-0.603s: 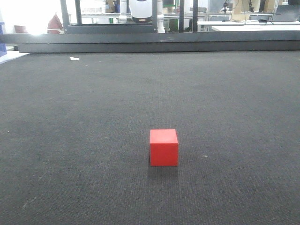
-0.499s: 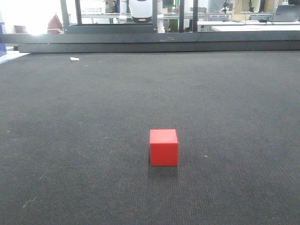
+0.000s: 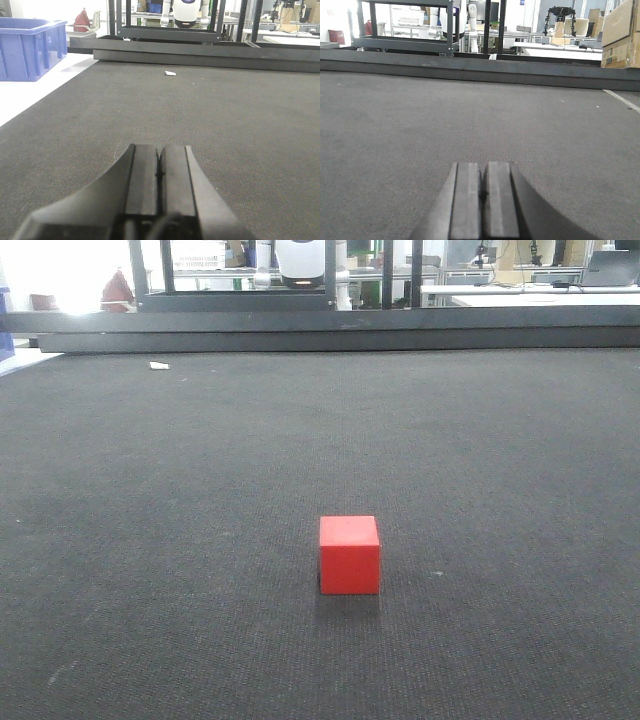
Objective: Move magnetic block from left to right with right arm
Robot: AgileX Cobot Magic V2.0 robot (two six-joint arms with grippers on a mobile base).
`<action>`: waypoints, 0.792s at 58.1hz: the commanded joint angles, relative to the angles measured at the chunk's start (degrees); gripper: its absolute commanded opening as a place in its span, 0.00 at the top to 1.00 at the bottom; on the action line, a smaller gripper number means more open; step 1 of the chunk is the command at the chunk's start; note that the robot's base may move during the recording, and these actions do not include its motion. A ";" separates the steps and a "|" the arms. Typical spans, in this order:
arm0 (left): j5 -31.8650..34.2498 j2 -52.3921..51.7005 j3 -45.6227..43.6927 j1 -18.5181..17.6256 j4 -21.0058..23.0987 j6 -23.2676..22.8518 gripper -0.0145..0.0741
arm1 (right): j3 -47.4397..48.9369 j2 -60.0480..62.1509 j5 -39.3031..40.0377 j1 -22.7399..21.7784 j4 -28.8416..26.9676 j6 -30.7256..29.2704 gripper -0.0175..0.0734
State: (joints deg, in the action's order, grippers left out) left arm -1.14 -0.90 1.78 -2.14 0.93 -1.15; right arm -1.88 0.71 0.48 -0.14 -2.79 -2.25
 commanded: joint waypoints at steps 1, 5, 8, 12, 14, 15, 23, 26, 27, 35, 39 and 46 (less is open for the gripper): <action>4.73 -0.41 0.59 -0.42 0.36 -0.06 0.97 | 0.14 0.72 5.06 -0.27 0.68 -0.29 0.75; 4.73 -0.41 0.59 -0.42 0.36 -0.06 0.97 | 0.14 0.72 5.47 -0.27 0.68 -0.29 0.75; 4.73 -0.41 0.59 -0.42 0.36 -0.06 0.97 | 0.14 0.72 6.29 -0.27 0.68 -0.29 0.75; 4.73 -0.41 0.59 -0.42 0.36 -0.06 0.97 | 0.14 0.72 7.44 -0.27 0.63 -0.29 0.75; 4.73 -0.41 0.59 -0.42 0.36 -0.06 0.97 | 0.14 0.72 8.11 -0.27 0.63 -0.29 0.75; 4.73 -0.41 0.59 -0.42 0.36 -0.06 0.97 | 0.14 0.72 8.62 -0.27 0.63 -0.29 0.75; 4.73 -0.41 0.59 -0.42 0.36 -0.06 0.97 | 1.70 0.72 9.97 -0.27 0.04 -0.29 0.75; 4.73 -0.41 0.59 -0.42 0.36 -0.06 0.97 | 3.73 0.72 6.97 -0.27 -0.14 -0.29 0.75; 4.73 -0.41 0.59 -0.42 0.36 -0.06 0.97 | 4.74 0.61 5.19 -0.27 -0.14 -0.29 0.75; 4.73 -0.41 0.59 -0.42 0.36 -0.06 0.97 | 13.66 -0.49 -12.02 -0.27 -0.14 -0.29 0.75; 4.73 -0.41 0.59 -0.42 0.36 -0.06 0.97 | 17.80 -2.60 -19.41 -0.27 -0.14 -0.29 0.75; 4.73 -0.41 0.59 -0.42 0.36 -0.06 0.97 | 23.48 -9.30 -28.39 -0.27 -0.14 -0.29 0.75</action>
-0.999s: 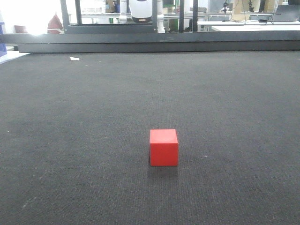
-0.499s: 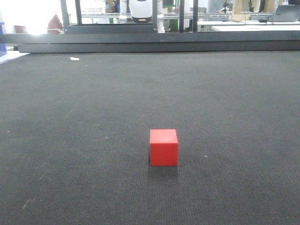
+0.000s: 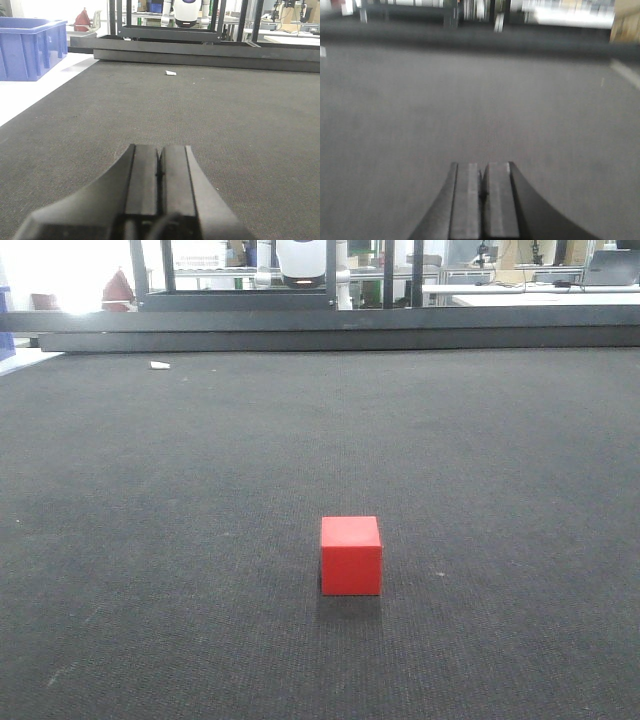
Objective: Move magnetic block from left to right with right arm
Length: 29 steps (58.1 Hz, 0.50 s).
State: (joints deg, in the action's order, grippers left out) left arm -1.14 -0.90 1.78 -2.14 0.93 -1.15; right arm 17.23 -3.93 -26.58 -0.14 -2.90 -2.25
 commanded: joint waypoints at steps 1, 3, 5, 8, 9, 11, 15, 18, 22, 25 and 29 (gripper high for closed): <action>4.73 -0.41 0.59 -0.42 0.36 -0.06 0.97 | 4.79 -5.90 -2.33 -0.27 -0.03 -0.29 0.75; 4.73 -0.41 0.59 -0.42 0.36 -0.06 0.97 | 5.70 -8.06 -3.72 -0.27 -0.29 -0.29 0.75; 4.73 -0.41 0.59 -0.42 0.36 -0.06 0.97 | 6.54 -9.84 -4.62 -0.27 -0.58 -0.29 0.75; 4.73 -0.41 0.59 -0.42 0.36 -0.06 0.97 | 8.00 -13.58 -6.54 -0.27 -0.75 -0.29 0.75; 4.73 -0.41 0.59 -0.42 0.36 -0.06 0.97 | 8.37 -14.52 -7.04 -0.27 -0.75 -0.29 0.75; 4.73 -0.41 0.59 -0.42 0.36 -0.06 0.97 | 9.33 -16.91 -8.30 -0.27 -0.75 -0.29 0.75; 4.73 -0.41 0.59 -0.42 0.36 -0.06 0.97 | 11.25 -20.89 -11.17 -0.20 -0.75 0.03 0.75; 4.73 -0.41 0.59 -0.42 0.36 -0.06 0.97 | 12.74 -23.60 -12.89 0.00 -0.75 0.93 0.75; 4.73 -0.41 0.59 -0.42 0.36 -0.06 0.97 | 14.35 -26.91 -14.82 0.98 -0.75 2.67 0.75; 4.73 -0.41 0.59 -0.42 0.36 -0.06 0.97 | 15.39 -28.78 -15.56 2.25 -0.65 4.36 0.75; 4.73 -0.41 0.59 -0.42 0.36 -0.06 0.97 | 16.07 -30.55 -16.04 4.50 -0.32 6.85 0.74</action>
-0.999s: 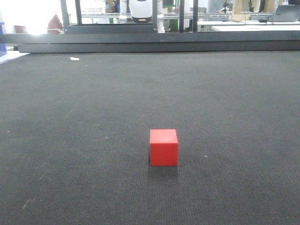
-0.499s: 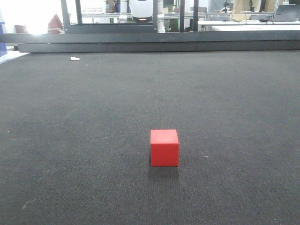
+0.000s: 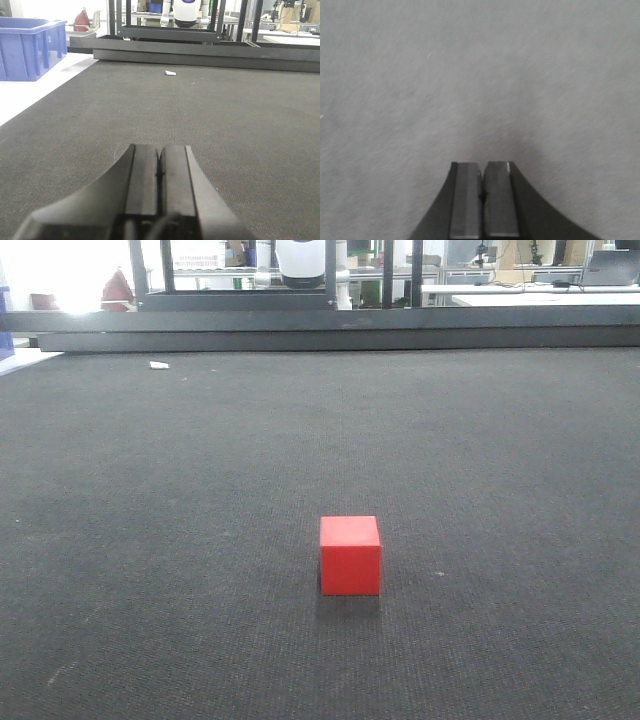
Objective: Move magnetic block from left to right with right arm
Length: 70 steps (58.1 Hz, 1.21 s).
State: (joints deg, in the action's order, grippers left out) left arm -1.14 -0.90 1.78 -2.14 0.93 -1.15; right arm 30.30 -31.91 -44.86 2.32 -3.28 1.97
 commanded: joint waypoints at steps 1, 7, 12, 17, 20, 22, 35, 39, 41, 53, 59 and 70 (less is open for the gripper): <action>4.73 -0.41 0.59 -0.42 0.36 -0.06 0.97 | 3.22 -3.22 2.15 2.89 0.18 3.51 0.74; 4.73 -0.41 0.59 -0.42 0.36 -0.06 0.97 | 3.98 -6.00 1.64 7.13 0.77 6.33 0.69; 4.73 -0.41 0.59 -0.42 0.36 -0.06 0.97 | 4.74 -8.42 0.83 11.08 1.17 7.55 0.54; 4.73 -0.41 0.59 -0.42 0.36 -0.06 0.97 | 5.66 -11.31 0.44 14.21 1.79 11.06 0.30; 4.73 -0.41 0.59 -0.42 0.36 -0.06 0.97 | 6.21 -12.98 0.00 15.53 2.19 14.26 0.17; 4.73 -0.41 0.59 -0.42 0.36 -0.06 0.97 | 6.78 -14.45 -0.65 16.62 2.45 17.30 0.10; 4.73 -0.41 0.59 -0.42 0.36 -0.06 0.97 | 12.89 -24.01 -5.90 23.43 3.71 30.09 0.11; 4.73 -0.41 0.59 -0.42 0.36 -0.06 0.97 | 15.57 -27.26 -6.61 25.48 3.75 32.67 0.11; 4.73 -0.41 0.59 -0.42 0.36 -0.06 0.97 | 16.71 -28.81 -7.02 26.52 3.75 33.63 0.11; 4.73 -0.41 0.59 -0.42 0.36 -0.06 0.97 | 26.46 -41.16 -10.18 31.02 3.75 35.01 0.11; 4.73 -0.41 0.59 -0.42 0.36 -0.06 0.97 | 31.50 -46.87 -13.92 32.49 3.75 35.01 0.11; 4.73 -0.41 0.59 -0.42 0.36 -0.06 0.97 | 41.59 -57.21 -17.87 35.15 4.32 35.27 0.11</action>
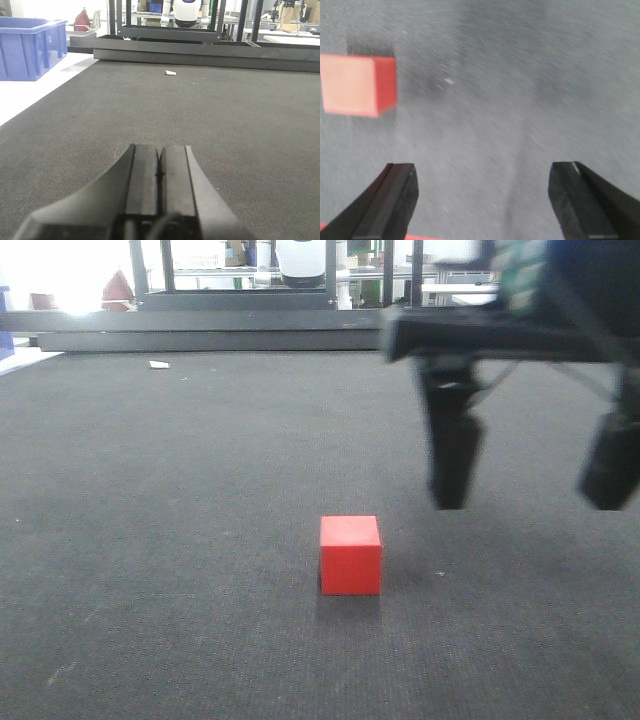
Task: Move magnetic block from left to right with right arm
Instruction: 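Lower the open right gripper over the red cube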
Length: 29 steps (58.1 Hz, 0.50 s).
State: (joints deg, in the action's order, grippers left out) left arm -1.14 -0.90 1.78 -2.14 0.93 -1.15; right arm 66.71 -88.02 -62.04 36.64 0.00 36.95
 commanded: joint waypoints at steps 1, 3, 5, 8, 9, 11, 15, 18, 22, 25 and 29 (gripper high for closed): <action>4.73 -0.41 0.59 -0.42 0.36 -0.06 0.97 | 5.92 -1.97 -0.70 1.06 0.98 0.52 0.11; 4.73 -0.41 0.59 -0.42 0.36 -0.06 0.97 | 7.79 -3.03 -0.83 1.41 0.98 1.07 0.11; 4.73 -0.41 0.59 -0.42 0.36 -0.06 0.97 | 9.62 -4.28 -1.18 1.79 0.98 1.81 0.11; 4.73 -0.41 0.59 -0.42 0.36 -0.06 0.97 | 11.94 -5.91 -1.71 2.28 0.98 2.62 0.11; 4.73 -0.41 0.59 -0.42 0.36 -0.06 0.97 | 12.53 -6.38 -1.78 2.38 0.98 2.71 0.11; 4.73 -0.41 0.59 -0.42 0.36 -0.06 0.97 | 13.81 -7.52 -1.93 2.56 0.98 3.09 0.11; 4.73 -0.41 0.59 -0.42 0.36 -0.06 0.97 | 15.51 -9.44 -1.91 3.03 0.98 4.11 0.11; 4.73 -0.41 0.59 -0.42 0.36 -0.06 0.97 | 16.34 -10.66 -1.97 3.59 0.87 4.73 0.11; 4.73 -0.41 0.59 -0.42 0.36 -0.06 0.97 | 16.78 -11.68 -1.80 4.60 0.56 5.01 0.11; 4.73 -0.41 0.59 -0.42 0.36 -0.06 0.97 | 16.78 -12.24 -1.36 5.18 0.00 5.28 0.11; 4.73 -0.41 0.59 -0.42 0.36 -0.06 0.97 | 16.78 -13.01 -0.74 5.76 -0.32 5.49 0.11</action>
State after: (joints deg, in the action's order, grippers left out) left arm -1.14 -0.90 1.78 -2.14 0.93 -1.15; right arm 81.52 -102.98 -63.89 41.71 0.00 41.97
